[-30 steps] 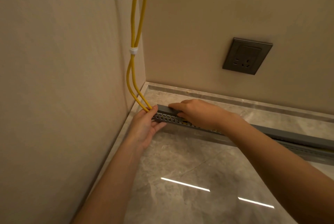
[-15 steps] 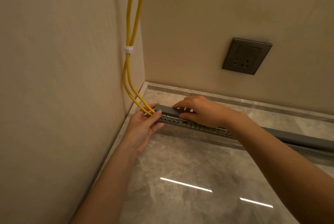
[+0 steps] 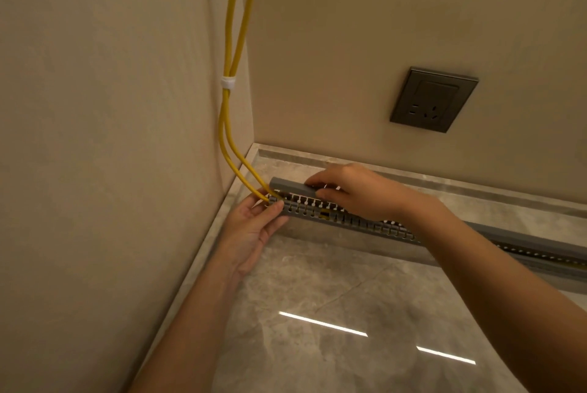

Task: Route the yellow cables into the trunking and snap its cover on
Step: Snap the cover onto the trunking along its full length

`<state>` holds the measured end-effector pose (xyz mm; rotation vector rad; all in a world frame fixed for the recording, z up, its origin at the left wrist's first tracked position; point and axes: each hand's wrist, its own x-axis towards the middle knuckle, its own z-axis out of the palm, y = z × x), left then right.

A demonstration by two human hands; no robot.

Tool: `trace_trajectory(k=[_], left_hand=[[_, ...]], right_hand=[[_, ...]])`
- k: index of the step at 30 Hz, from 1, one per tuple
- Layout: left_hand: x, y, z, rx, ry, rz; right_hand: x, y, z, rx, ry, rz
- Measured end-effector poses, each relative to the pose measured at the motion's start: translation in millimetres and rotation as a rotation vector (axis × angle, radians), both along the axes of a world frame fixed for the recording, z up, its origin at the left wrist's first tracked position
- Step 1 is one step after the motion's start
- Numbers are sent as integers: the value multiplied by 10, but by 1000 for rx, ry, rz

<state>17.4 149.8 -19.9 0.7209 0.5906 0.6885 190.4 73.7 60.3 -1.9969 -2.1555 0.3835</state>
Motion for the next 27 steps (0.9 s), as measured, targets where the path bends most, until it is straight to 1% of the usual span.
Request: trace_trajectory(k=[5,10,14,16,20,24,27], left_hand=[[6,16,34,72,-5,5],[51,11,121,28,7,67],[120,51,231,-69,151,101],[137,65,271,-90,195,110],[128,67,298,-78,172,91],[126,64,326,-107,136,87],[102,53,318,-122,53,48]], right_hand=[[13,-8,-83,-41,61,-18],[8,-32,-55,-34,74,-27],[-13,-39,-48,-35,65,-24],[-19,-44,-40,-29,66,-21],[-19,-65,-6,4,100,-11],[-8,-70,20,15,113,-13],[15,-82,24,21,155,-36]])
